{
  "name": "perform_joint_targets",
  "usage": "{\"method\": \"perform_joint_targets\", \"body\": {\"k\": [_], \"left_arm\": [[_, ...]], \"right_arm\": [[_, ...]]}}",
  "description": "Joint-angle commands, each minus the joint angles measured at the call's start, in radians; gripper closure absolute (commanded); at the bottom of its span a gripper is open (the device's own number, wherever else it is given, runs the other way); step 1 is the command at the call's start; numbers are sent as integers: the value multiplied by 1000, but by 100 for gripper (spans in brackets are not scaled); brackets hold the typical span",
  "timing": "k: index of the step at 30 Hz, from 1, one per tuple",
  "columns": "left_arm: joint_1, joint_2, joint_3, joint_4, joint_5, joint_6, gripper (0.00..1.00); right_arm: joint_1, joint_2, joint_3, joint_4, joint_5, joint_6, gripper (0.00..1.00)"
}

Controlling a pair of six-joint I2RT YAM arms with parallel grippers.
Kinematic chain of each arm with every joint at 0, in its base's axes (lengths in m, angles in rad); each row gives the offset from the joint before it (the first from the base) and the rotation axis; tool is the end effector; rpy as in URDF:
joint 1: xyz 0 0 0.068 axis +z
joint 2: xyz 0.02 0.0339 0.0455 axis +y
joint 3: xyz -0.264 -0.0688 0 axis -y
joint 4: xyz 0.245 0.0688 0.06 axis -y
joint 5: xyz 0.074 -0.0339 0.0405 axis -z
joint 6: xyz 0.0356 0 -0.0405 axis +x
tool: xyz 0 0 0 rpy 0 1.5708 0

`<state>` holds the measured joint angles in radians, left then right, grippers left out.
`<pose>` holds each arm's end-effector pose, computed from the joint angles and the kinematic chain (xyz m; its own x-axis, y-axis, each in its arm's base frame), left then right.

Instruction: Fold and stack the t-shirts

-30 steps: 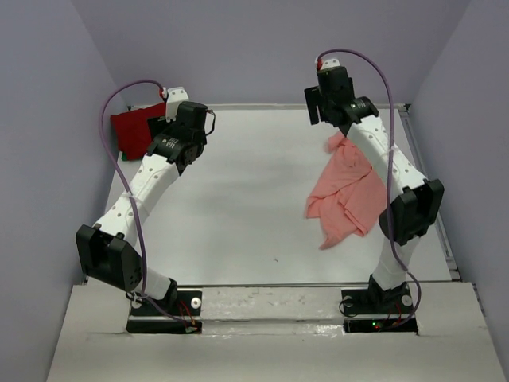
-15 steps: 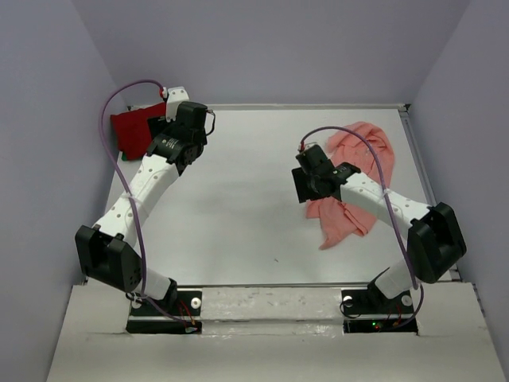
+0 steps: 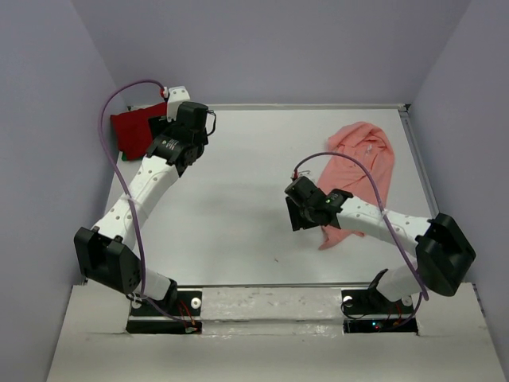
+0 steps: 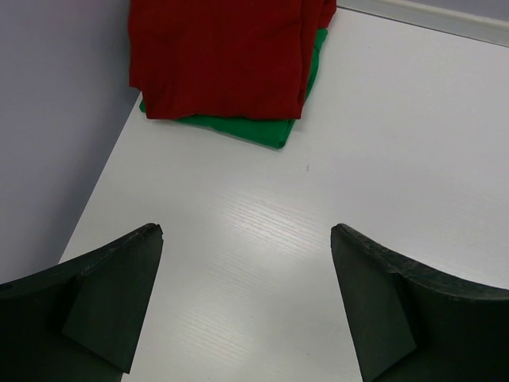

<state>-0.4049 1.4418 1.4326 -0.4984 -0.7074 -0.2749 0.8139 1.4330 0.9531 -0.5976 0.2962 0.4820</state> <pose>0.3031 -0.1048 0.3839 -0.3696 -0.0661 -0.9268 -0.3355 0.9397 0.0668 0.1998 0.1964 0.2199 -0.8142 -0.2163 -0.5388 -0.2516 0.9678 -0.0083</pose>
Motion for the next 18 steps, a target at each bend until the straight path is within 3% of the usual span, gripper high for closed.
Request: {"method": "perform_joint_targets", "body": {"k": [1, 6, 18], "left_arm": [[-6, -58, 5, 21, -21, 3, 1], [-12, -57, 6, 20, -15, 0, 1], [-20, -70, 0, 17, -32, 5, 1]], "right_arm": [[10, -25, -39, 51, 64, 69, 43], [10, 44, 2, 48, 147, 40, 43], [-19, 225, 95, 111, 119, -19, 48]]}}
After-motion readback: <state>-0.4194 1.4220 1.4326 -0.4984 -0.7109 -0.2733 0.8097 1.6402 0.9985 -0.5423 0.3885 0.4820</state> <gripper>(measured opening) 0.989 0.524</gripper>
